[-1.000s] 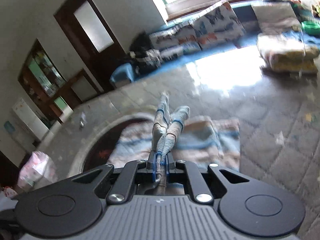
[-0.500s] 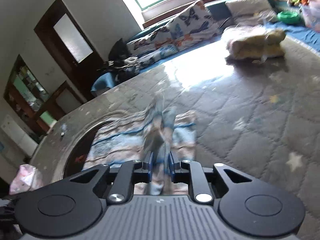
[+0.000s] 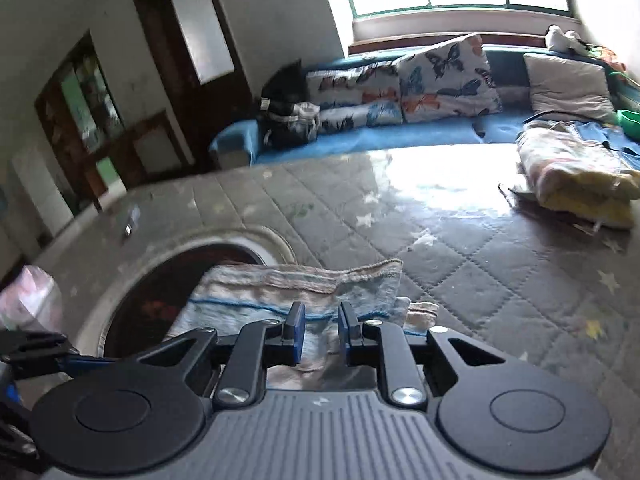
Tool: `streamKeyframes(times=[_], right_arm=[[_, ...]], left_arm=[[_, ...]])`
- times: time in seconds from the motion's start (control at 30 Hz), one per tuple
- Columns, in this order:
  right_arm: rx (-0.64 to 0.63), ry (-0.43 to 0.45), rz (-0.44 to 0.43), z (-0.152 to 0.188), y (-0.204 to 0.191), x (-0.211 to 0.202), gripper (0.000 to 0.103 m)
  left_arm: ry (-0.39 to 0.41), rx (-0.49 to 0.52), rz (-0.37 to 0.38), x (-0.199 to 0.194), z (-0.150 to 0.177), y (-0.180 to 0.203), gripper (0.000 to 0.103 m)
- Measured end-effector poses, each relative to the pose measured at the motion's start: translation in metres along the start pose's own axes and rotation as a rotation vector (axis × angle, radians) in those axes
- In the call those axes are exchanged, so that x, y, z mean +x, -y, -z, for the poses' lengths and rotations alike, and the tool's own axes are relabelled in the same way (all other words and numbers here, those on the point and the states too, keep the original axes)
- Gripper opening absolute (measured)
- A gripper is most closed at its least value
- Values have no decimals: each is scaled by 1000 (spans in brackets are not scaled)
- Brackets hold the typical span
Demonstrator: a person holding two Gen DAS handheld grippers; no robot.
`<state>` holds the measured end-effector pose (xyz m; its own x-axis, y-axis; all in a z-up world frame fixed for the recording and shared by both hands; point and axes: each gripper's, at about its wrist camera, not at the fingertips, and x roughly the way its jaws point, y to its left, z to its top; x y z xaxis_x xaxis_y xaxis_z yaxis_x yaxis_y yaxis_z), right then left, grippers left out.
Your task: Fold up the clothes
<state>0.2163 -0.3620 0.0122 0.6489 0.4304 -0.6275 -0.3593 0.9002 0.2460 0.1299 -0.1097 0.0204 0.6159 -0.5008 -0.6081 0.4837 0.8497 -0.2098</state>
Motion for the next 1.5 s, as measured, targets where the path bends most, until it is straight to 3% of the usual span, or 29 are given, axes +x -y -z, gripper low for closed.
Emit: streamKeyframes(times=[0.13,0.27,0.5,0.77,1.0,1.27,1.5], right_arm=[[24,-35,12,6,16,18,15],[65,-3,1,8,28,11,17],[24,43,-22,18,20,-38,18],[-36,80,-68,59,-8,-85,18],[32,6,-30,85,7,-74,17],[-2,4,-10,67,11,-77,19],[-22,29,-41,41,1,-47,19]], left_arm=[[-37,1,-9,15,4,-5,57],[-51,0,-19,18,4,-6,57],[0,61,22,13,-8,20,57],[-19,115,62,29,-1,45,57],[-57,140,43,39,9,46,58],[-29,145,52,31,5,50,59],[-41,139,50,35,7,48,58]])
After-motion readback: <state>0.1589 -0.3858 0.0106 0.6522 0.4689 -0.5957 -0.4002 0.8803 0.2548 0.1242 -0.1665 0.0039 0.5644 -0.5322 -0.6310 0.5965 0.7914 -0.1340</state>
